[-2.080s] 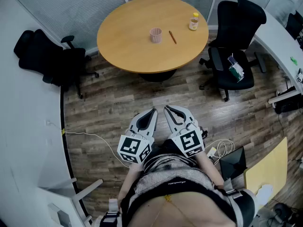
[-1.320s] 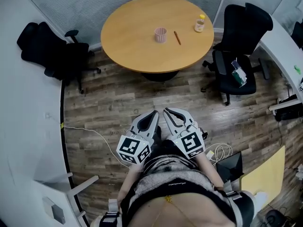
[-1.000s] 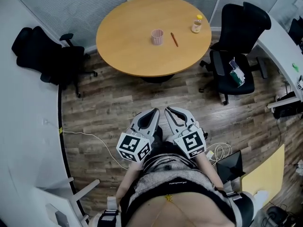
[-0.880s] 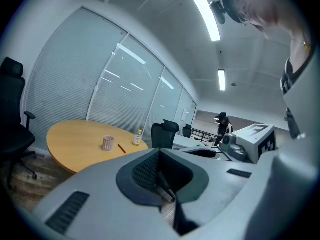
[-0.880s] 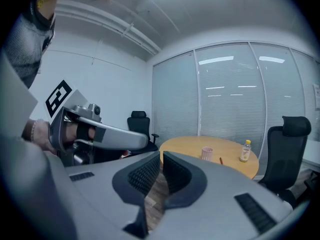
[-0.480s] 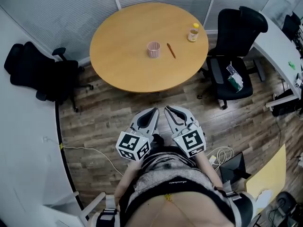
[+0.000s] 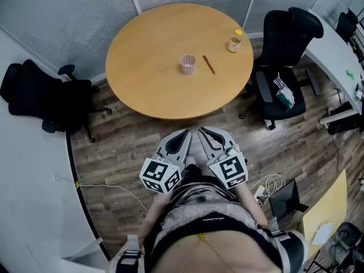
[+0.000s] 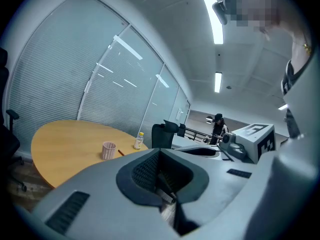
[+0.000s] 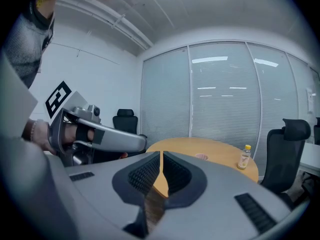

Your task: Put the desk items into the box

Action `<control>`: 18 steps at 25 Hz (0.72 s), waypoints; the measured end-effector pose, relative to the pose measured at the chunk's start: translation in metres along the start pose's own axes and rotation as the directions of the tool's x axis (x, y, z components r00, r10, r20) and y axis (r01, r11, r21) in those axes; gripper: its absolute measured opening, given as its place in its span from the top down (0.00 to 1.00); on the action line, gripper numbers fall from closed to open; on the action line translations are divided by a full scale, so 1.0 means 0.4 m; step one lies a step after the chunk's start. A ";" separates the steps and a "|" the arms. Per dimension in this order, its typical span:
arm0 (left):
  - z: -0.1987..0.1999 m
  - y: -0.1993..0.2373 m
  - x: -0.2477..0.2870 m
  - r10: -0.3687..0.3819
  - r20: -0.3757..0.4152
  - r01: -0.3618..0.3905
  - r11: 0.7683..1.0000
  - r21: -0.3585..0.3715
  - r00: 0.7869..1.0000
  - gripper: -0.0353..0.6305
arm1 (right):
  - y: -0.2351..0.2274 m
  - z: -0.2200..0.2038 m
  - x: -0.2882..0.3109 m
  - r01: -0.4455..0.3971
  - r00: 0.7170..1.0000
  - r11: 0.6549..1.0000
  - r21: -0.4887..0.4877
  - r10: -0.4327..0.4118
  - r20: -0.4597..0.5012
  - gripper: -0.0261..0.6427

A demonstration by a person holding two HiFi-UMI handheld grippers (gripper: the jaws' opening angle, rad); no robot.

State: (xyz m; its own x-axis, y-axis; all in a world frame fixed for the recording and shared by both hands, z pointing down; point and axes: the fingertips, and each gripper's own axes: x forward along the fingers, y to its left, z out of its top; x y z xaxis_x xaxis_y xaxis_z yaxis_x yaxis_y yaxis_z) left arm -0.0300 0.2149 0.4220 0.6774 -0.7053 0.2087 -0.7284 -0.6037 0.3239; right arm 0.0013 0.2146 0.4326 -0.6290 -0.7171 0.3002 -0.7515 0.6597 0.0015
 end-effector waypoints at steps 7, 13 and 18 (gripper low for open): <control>0.012 0.056 -0.005 -0.048 -0.010 0.048 0.999 -0.014 0.999 0.92 | 0.008 0.006 0.066 0.040 0.999 0.999 0.006 -0.040 -0.010 0.91; 0.020 0.084 -0.009 -0.085 -0.014 0.085 0.996 -0.021 0.996 0.92 | 0.023 0.007 0.100 0.068 0.997 0.998 0.010 -0.068 -0.021 0.91; 0.017 0.094 -0.011 -0.105 -0.026 0.104 0.994 -0.034 0.994 0.92 | 0.033 0.010 0.105 0.088 0.996 0.996 0.021 -0.088 -0.028 0.91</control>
State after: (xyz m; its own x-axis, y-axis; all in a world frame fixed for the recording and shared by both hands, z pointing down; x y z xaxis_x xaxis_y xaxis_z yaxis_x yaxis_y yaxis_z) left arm -0.0609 0.1927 0.4272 0.7528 -0.6278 0.1977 -0.6498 -0.6613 0.3747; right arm -0.0358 0.1923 0.4414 -0.5549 -0.7658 0.3251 -0.8082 0.5889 0.0080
